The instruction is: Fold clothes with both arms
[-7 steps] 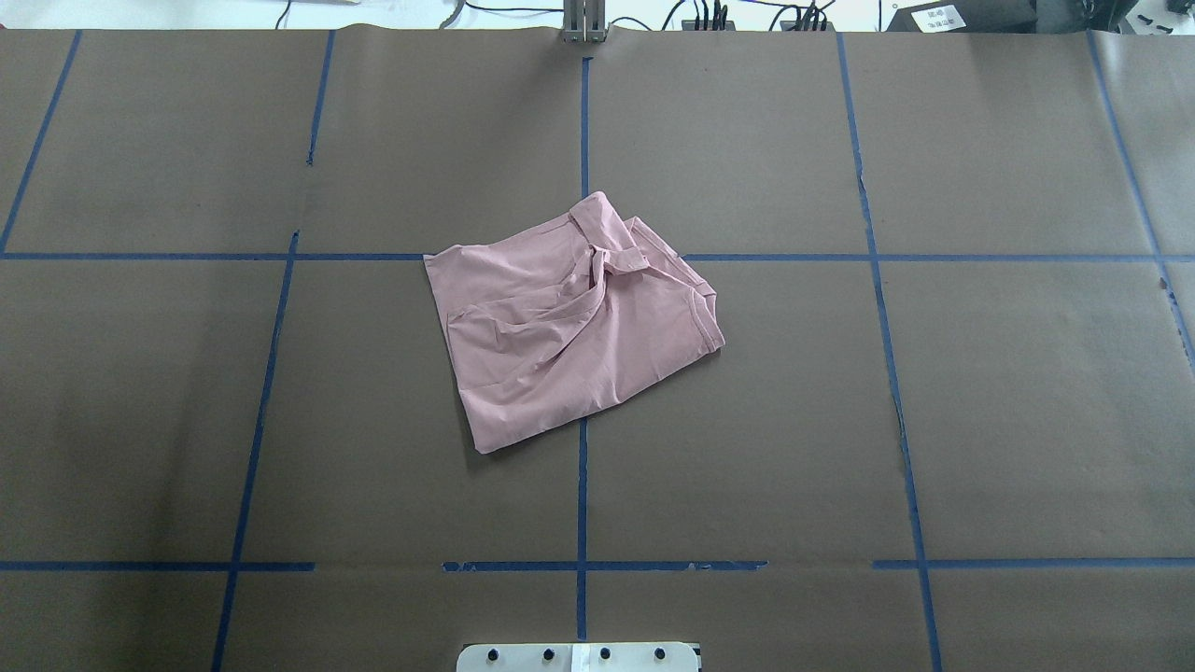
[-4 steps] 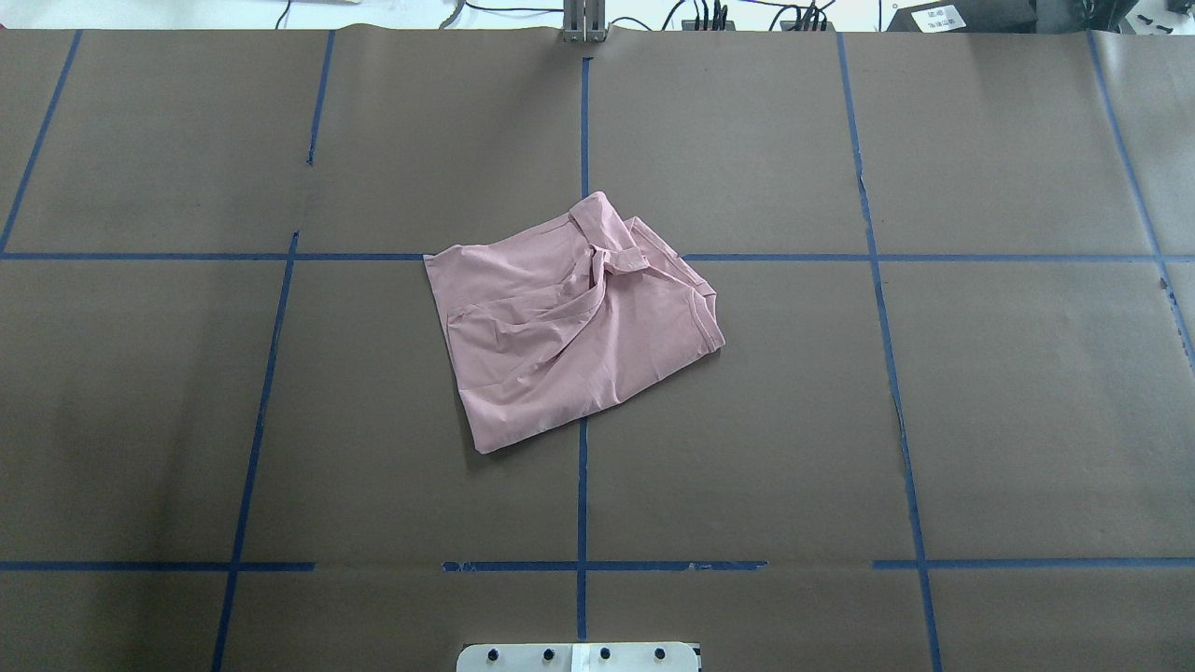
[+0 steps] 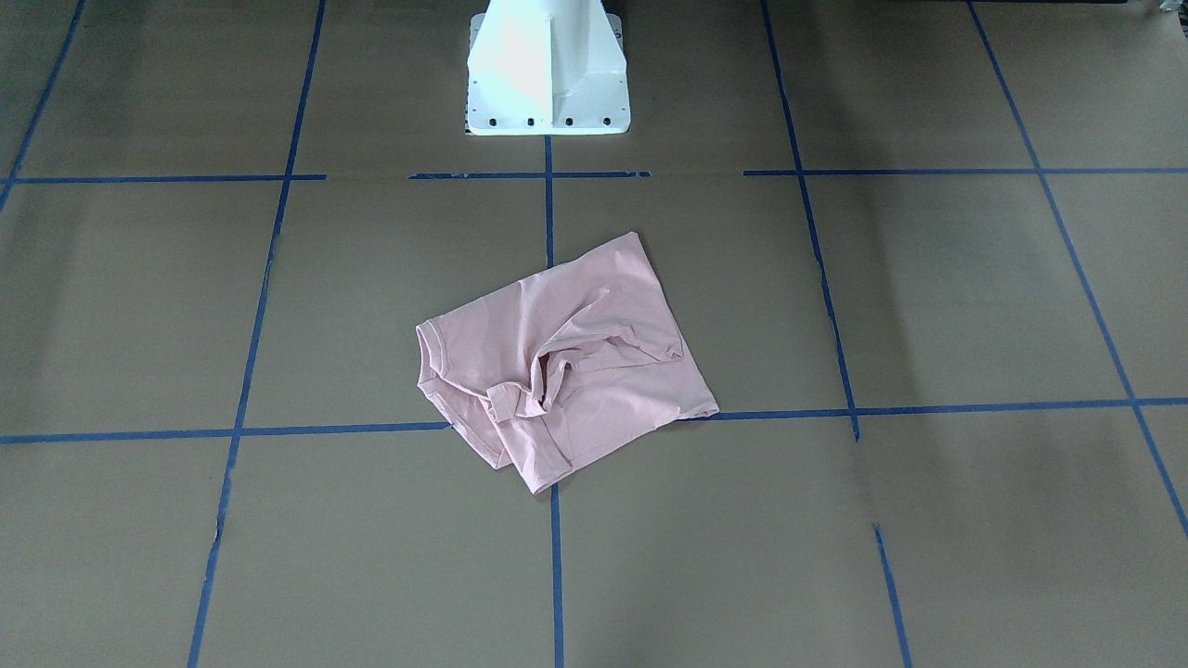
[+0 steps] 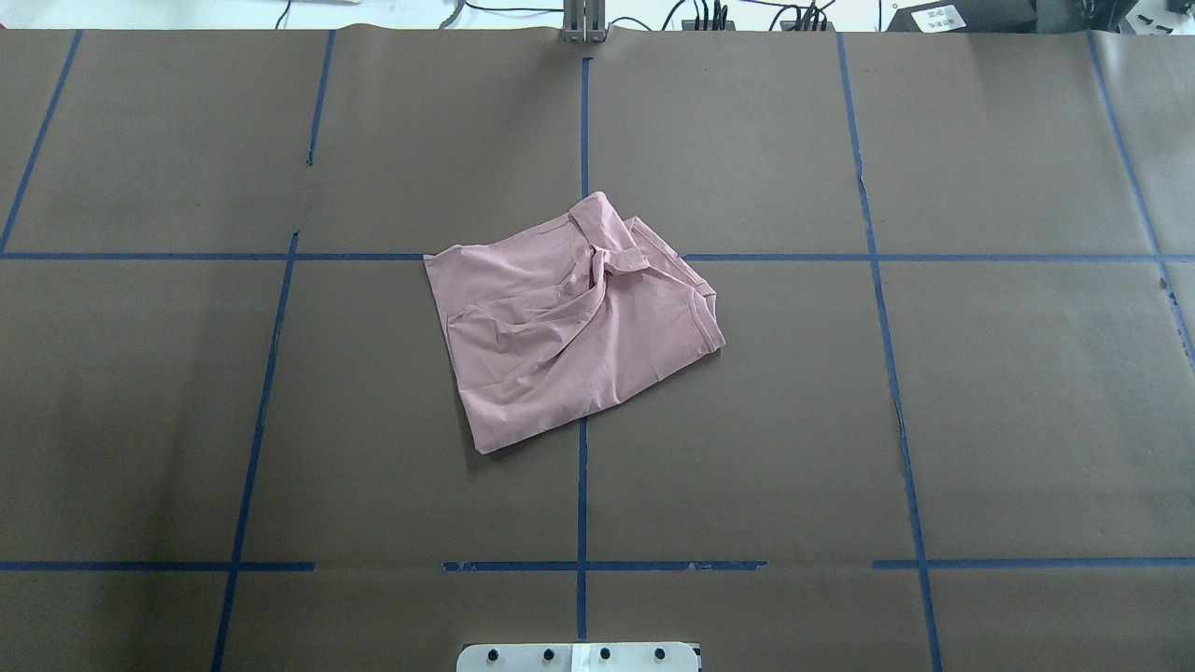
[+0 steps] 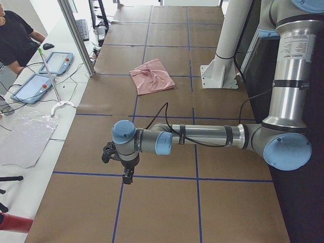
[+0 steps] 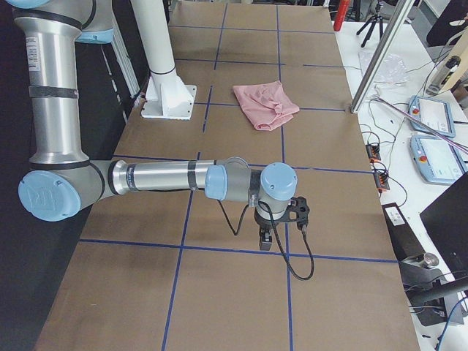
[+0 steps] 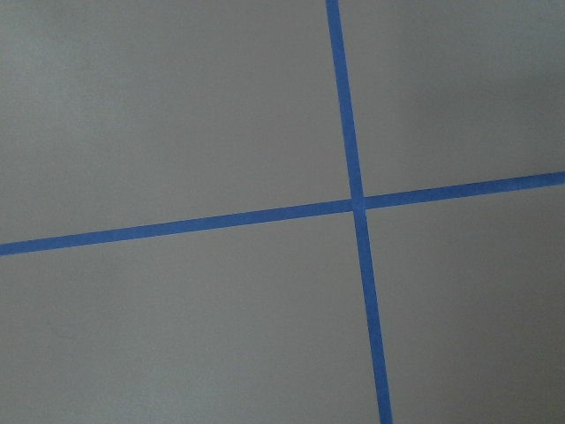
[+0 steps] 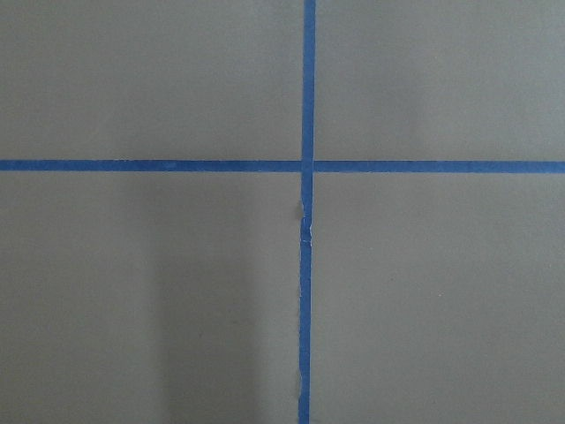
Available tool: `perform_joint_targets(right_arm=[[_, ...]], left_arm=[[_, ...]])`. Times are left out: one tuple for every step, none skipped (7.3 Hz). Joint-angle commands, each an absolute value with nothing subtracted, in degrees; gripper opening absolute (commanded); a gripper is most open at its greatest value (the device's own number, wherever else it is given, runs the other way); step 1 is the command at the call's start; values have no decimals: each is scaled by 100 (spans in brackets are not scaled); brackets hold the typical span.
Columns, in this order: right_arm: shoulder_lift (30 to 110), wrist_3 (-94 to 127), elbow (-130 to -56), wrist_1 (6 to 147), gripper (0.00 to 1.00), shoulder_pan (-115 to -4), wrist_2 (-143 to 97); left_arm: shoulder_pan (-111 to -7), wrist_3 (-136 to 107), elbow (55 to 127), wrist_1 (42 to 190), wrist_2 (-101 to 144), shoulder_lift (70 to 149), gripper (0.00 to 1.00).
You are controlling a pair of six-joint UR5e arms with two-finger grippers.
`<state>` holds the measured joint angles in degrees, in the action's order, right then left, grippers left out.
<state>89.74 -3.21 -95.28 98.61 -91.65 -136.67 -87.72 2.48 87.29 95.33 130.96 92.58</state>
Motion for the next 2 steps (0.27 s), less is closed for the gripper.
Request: perform_joint_targets(right_arm=[[8982,-316,-9519,9861,100,-9176,-13667],[8982,-308,-9519,9861,100,-9184,-13667]], left_arm=[[-8771,255,8728,9536,13096,9264,100],[-8771,255,8728,9536,13096,9264,100]])
